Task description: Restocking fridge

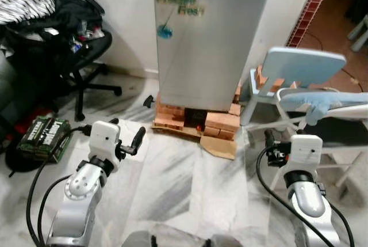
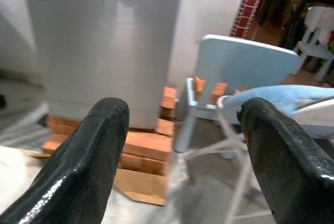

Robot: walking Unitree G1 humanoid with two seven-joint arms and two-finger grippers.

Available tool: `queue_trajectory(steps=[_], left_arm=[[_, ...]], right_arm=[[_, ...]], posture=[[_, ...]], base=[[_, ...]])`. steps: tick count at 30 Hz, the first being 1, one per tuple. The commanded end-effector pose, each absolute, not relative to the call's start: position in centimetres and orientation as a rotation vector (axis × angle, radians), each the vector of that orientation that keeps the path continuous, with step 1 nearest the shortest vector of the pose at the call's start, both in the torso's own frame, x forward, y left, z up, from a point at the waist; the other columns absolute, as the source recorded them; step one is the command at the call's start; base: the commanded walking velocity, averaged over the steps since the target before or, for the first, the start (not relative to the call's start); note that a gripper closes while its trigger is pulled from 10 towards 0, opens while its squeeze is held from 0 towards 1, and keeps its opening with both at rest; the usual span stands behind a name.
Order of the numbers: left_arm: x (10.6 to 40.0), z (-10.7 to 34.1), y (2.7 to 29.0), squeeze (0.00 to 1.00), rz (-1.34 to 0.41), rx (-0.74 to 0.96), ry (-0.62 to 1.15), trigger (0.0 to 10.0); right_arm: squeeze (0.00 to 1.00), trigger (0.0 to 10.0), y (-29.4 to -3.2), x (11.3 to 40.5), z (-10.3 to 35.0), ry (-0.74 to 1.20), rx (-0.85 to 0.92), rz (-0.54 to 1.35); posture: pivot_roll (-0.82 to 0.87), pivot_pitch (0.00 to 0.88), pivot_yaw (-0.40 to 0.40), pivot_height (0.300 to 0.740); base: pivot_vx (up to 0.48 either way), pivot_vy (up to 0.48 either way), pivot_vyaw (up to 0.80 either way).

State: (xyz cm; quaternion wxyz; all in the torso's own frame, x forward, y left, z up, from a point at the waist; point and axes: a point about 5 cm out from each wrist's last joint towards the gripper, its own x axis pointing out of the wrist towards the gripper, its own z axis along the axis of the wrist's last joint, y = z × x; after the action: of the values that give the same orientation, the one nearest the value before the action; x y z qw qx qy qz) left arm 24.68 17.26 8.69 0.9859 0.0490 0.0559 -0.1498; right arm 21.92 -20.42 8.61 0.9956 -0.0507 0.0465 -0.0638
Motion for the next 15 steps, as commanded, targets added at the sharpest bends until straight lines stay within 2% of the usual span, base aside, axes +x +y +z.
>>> queue_trajectory(steps=[1,7,9,13,15], left_arm=[[24.7,8.9,18.1,0.00,-0.275,0.121,0.116,10.0],[24.7,8.9,18.1,0.00,-0.275,0.121,0.116,10.0],[25.0,8.9,18.2,0.00,-0.244,0.110,0.106,10.0],[25.0,9.1,18.5,0.00,-0.217,0.134,0.087,10.0],[25.0,8.9,18.5,0.00,-0.206,0.136,0.095,10.0]], right_arm=[[0.00,10.0,-19.7,22.3,9.2,0.069,-0.069,-0.099],[0.00,10.0,-19.7,22.3,9.2,0.069,-0.069,-0.099],[0.00,10.0,-18.8,23.1,9.9,0.043,-0.080,-0.053],[0.00,10.0,-18.8,23.3,10.1,0.034,-0.076,-0.028],[0.00,10.0,-18.7,23.4,10.3,0.032,-0.075,-0.012]], posture=[[-0.04,0.035,-0.023,0.740],[-0.04,0.035,-0.023,0.740],[-0.05,0.040,-0.028,0.740],[-0.05,0.044,-0.035,0.740],[-0.05,0.045,-0.038,0.740]], base=[[0.000,0.480,0.00],[0.000,0.480,0.00],[0.000,0.459,-0.80],[0.000,0.433,-0.80],[0.311,0.364,-0.80]])
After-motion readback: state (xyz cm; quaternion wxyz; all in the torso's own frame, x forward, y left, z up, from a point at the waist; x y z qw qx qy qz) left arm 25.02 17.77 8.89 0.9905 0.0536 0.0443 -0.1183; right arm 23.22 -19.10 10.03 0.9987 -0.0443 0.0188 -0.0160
